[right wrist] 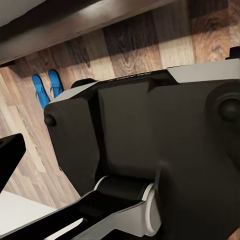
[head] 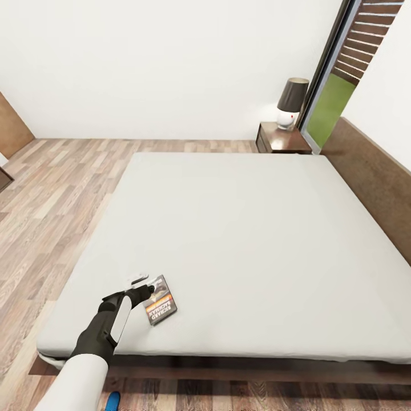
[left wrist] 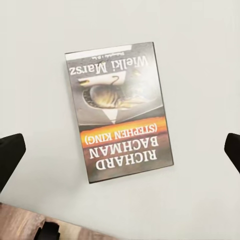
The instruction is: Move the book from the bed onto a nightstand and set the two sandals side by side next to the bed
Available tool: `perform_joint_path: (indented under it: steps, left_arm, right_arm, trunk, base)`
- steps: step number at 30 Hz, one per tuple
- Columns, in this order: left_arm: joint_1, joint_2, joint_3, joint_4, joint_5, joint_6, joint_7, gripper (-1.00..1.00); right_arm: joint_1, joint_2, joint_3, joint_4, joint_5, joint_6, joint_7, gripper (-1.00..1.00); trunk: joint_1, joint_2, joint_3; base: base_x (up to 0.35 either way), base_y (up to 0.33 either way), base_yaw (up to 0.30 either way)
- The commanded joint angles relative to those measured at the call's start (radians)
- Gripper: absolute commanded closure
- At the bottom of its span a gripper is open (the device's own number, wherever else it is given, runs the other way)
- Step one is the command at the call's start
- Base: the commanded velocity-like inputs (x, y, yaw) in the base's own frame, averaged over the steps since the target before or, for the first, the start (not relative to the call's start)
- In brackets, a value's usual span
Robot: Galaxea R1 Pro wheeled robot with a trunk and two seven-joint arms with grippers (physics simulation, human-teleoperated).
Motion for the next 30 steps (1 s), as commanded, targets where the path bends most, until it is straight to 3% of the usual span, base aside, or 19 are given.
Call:
perform_joint_path:
  steps: [1,30]
  left_arm:
    - [-0.001,-0.001,0.002,-0.002,0.011,0.005,0.007,-1.0]
    - [-0.001,-0.002,0.001,-0.001,0.012,0.006,0.005,-1.0]
  right_arm:
    - [-0.001,0.0,0.002,0.001,-0.01,0.003,0.004,-1.0]
    - [-0.001,0.0,0.002,0.001,-0.01,0.003,0.004,-1.0]
  trunk:
    - [0.0,-0.002,-0.003]
    - [0.0,-0.002,-0.049]
  base:
    - [0.0,0.0,0.0]
    - [0.0,0.0,0.0]
